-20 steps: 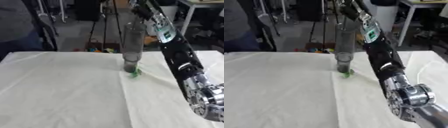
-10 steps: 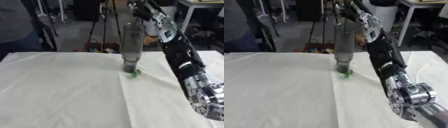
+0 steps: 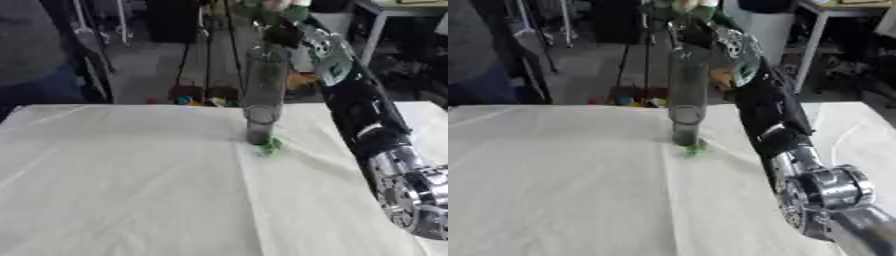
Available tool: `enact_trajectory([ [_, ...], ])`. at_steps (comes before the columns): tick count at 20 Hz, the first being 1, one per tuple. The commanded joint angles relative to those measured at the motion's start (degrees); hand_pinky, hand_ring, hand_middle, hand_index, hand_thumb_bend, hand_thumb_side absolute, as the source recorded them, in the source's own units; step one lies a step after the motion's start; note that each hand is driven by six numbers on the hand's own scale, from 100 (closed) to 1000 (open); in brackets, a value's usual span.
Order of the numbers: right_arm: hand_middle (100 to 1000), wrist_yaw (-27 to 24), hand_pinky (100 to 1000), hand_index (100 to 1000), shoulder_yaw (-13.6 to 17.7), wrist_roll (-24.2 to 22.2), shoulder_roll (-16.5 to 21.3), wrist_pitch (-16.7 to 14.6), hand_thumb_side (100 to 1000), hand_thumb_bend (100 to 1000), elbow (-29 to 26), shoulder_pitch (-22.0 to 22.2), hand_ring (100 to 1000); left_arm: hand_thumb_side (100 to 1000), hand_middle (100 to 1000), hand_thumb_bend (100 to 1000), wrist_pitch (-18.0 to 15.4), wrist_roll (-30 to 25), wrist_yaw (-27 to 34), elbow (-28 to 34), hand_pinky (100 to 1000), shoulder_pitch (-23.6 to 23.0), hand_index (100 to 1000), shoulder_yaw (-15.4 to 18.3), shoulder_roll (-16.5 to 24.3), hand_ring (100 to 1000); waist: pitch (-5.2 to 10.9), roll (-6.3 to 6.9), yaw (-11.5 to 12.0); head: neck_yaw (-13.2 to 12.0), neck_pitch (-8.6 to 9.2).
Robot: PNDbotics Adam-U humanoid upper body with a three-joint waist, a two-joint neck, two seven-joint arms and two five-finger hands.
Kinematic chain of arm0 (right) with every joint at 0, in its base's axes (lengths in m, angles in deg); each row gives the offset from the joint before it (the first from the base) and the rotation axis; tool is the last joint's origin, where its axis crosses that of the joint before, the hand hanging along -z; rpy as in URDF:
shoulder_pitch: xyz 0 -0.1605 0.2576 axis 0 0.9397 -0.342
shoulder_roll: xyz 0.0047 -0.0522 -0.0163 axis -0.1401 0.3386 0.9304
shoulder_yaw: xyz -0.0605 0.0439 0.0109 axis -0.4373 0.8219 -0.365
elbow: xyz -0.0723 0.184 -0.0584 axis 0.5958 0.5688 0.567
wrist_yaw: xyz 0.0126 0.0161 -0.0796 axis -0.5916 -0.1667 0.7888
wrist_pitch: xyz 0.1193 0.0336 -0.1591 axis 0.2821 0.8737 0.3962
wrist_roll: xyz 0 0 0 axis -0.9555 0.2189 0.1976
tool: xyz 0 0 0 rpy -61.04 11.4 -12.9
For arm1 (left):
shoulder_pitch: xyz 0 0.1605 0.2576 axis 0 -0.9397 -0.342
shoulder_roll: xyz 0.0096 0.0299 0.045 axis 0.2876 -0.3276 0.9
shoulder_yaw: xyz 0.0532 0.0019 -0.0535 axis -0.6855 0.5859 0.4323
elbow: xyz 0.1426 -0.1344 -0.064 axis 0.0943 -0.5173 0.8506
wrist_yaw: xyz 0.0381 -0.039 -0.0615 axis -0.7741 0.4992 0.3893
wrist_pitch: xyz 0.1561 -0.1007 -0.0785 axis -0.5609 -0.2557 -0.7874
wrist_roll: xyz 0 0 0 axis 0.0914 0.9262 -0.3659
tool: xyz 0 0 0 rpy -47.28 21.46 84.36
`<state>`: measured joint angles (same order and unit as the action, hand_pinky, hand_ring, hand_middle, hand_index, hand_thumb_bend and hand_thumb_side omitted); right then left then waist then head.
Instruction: Arrange flowers into the vase.
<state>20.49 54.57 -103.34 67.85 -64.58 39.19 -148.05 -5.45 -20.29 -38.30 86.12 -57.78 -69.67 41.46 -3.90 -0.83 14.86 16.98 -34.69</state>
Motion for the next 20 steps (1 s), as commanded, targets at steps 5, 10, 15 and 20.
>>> enact_trajectory([
  [5,731,1.03,865,783,0.86,-0.96,2.07,0.44,857,100,-0.6,-1.82,979,676,685,646,0.02,-0.22,0.08,0.83,607,0.44,678,0.34,1.31,565,0.79,0.17,0.05,0.04,-0.07],
  [10,748,1.86,884,821,1.08,-0.96,2.23,1.7,843,100,-0.02,-2.0,996,677,685,645,0.04,-0.23,0.05,0.8,607,0.37,678,0.33,1.31,564,0.86,0.11,0.09,0.02,-0.14],
  [15,783,4.0,916,875,1.06,-2.07,2.53,1.72,795,100,0.71,-2.08,1000,676,685,646,0.03,-0.23,0.05,0.81,607,0.32,678,0.36,1.34,564,0.94,0.07,-0.03,-0.04,-0.07],
  [20,791,5.4,928,884,1.42,-3.06,2.71,1.64,800,100,1.42,-2.02,1000,677,685,646,0.05,-0.23,0.05,0.77,607,0.23,678,0.37,1.36,564,0.95,0.08,-0.21,-0.14,-0.1],
])
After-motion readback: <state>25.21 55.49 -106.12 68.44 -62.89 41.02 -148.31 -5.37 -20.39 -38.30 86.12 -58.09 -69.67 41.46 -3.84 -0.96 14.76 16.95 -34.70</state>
